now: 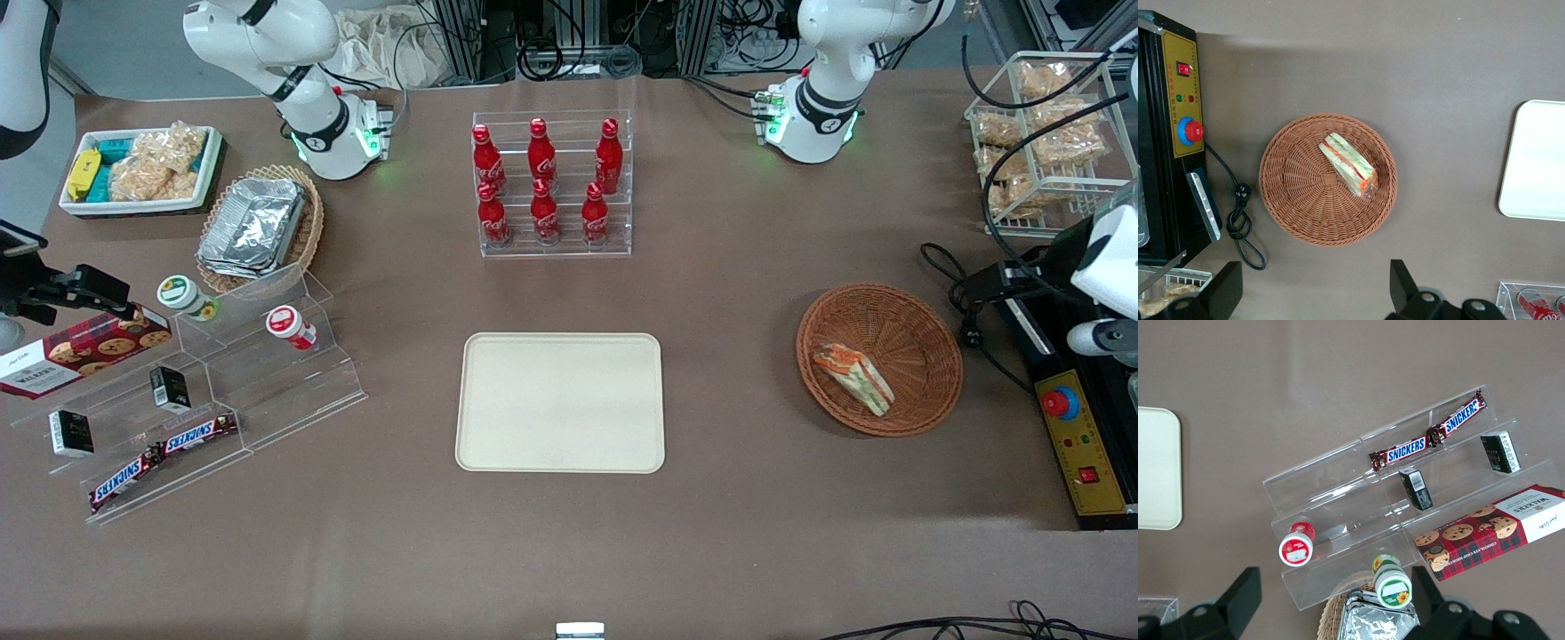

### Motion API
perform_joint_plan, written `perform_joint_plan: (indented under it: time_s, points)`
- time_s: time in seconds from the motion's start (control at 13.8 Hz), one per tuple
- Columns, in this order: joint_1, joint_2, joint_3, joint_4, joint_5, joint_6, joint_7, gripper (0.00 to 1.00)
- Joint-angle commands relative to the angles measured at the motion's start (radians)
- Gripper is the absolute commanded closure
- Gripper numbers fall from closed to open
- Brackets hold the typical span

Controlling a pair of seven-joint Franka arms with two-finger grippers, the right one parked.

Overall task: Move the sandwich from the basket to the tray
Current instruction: 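Lower the left gripper onto the wrapped sandwich in the wicker basket and grasp it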

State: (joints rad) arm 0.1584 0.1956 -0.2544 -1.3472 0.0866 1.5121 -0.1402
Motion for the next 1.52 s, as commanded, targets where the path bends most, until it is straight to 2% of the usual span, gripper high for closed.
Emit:
perform_joint_plan:
  time_s: [0.0,0.22,0.29,0.58,0.8,1.08,1.45]
  points:
    - [-0.002,-0.004,-0.002,0.007,-0.011,-0.017,0.007,0.01]
    - [-0.002,0.002,-0.032,-0.012,-0.022,-0.023,-0.028,0.01]
    - [0.001,0.011,-0.057,-0.044,-0.036,-0.023,-0.056,0.01]
    - [0.013,0.063,-0.059,-0.176,-0.033,-0.006,-0.09,0.01]
    - [0.038,0.073,-0.055,-0.294,-0.033,0.13,-0.099,0.01]
    - [0.041,0.096,-0.039,-0.452,-0.018,0.347,-0.225,0.01]
    - [0.039,0.159,-0.006,-0.526,-0.004,0.597,-0.534,0.01]
